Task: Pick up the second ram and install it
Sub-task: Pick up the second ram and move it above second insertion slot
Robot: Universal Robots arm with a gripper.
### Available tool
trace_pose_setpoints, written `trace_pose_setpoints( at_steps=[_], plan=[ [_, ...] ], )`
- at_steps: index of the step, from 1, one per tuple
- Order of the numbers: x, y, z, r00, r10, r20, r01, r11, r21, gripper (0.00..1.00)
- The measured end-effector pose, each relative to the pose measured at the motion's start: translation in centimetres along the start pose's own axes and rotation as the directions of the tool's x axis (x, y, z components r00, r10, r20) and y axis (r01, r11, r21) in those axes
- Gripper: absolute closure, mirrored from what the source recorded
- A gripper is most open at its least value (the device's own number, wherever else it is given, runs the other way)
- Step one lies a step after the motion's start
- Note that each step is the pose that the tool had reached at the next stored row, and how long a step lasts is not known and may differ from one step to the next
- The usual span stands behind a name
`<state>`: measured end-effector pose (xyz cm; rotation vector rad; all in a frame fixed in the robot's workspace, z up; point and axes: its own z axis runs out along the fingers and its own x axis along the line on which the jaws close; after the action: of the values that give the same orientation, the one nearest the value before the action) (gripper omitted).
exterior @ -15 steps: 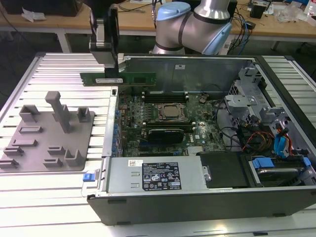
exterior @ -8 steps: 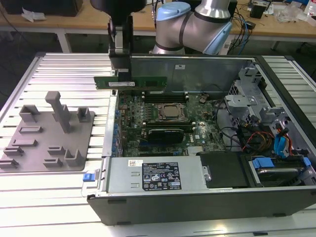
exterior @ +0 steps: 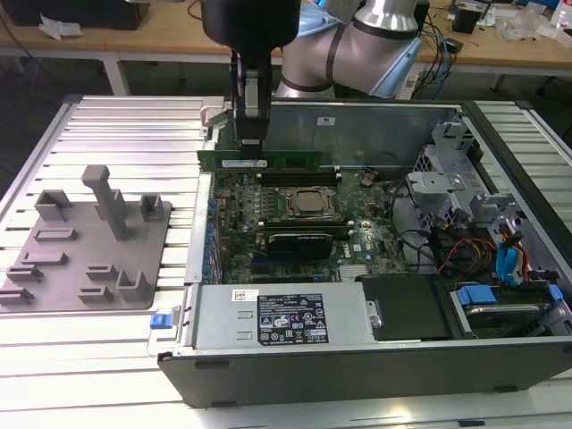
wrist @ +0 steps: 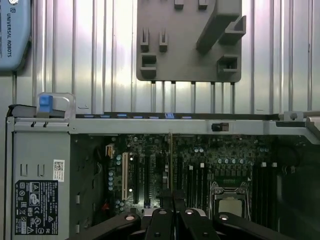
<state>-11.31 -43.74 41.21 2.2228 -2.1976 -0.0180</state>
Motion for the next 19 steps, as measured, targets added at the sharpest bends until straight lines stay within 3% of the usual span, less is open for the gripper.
trace_pose_setpoints(
  at_steps=[6,14,19],
  plan=[
    [-0.29,-1.22,1.33,1.0000,0.000,0.0000,0.000,1.0000,-0.0037,0.91],
    [-0.71,-2.23,2.14,1.0000,0.000,0.0003,0.000,1.0000,-0.0042,0.91],
    [-1.48,-3.23,2.96,1.0000,0.000,0.0002,0.000,1.0000,-0.0042,0.91]
  ],
)
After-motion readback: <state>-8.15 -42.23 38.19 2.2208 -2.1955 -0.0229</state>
